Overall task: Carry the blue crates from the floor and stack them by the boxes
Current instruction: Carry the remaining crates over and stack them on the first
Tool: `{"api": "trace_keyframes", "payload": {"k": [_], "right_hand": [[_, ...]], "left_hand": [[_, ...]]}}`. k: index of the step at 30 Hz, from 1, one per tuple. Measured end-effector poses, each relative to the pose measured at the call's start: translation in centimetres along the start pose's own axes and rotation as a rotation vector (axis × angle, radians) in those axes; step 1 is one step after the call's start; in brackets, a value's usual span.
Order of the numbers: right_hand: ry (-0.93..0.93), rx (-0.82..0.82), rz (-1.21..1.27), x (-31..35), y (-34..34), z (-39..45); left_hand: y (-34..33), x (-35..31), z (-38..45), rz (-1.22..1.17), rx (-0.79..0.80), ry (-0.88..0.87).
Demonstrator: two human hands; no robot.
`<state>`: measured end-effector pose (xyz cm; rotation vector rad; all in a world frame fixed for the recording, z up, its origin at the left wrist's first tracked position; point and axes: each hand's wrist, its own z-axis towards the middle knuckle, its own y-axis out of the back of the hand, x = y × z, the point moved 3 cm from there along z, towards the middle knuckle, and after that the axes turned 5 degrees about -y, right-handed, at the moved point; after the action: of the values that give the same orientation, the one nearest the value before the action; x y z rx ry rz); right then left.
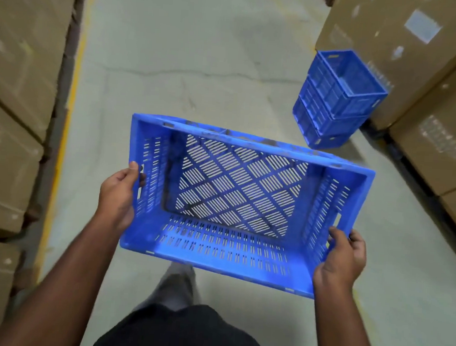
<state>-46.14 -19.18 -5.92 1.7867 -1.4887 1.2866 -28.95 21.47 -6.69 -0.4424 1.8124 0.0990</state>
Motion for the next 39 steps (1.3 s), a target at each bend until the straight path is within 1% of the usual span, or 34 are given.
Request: {"api": "trace_keyframes", "payload": {"k": [4,6,9,14,18,22,28,31,35,39], "right_hand": [[-0.017,-0.069,-0.005,-0.7,-10.8,5.6],[-0.016,-0.109,0.01,-0.5,-15.7,7.9],[-0.004,-0.148,0.035,1.0,-22.6,10.7],[0.018,-0.175,0.074,2.9,-32.5,15.9],[0.061,-0.17,0.093,3.2,-39.7,22.6],[0.085,-0.176,0.074,4.7,-47.5,31.0],[0.205,-0.155,-0.045,10.1,-60.0,41.6],[0.226,-0.163,-0.068,12.8,-65.3,46.4],[0.227,-0.209,-0.067,14.1,-71.2,52.7],[0.217,-0.336,-0.063,14.9,-76.6,58.9]], "left_hand": [[-5.6,-1.7,11.8,0.007,0.033,0.017],[-8.5,-3.4,17.3,0.018,0.074,0.032],[-13.4,-6.7,24.4,0.04,0.133,0.05],[-22.3,-10.9,35.0,0.043,0.18,0.032],[-30.2,-11.6,43.4,0.062,0.191,0.013],[-38.5,-11.8,51.5,0.061,0.18,0.011],[-50.2,-14.0,61.4,0.043,0.137,0.006],[-55.2,-14.9,66.3,0.034,0.147,0.005],[-63.1,-15.5,74.3,0.092,0.218,-0.055],[-72.8,-15.3,82.8,0.122,0.312,-0.059]]}}
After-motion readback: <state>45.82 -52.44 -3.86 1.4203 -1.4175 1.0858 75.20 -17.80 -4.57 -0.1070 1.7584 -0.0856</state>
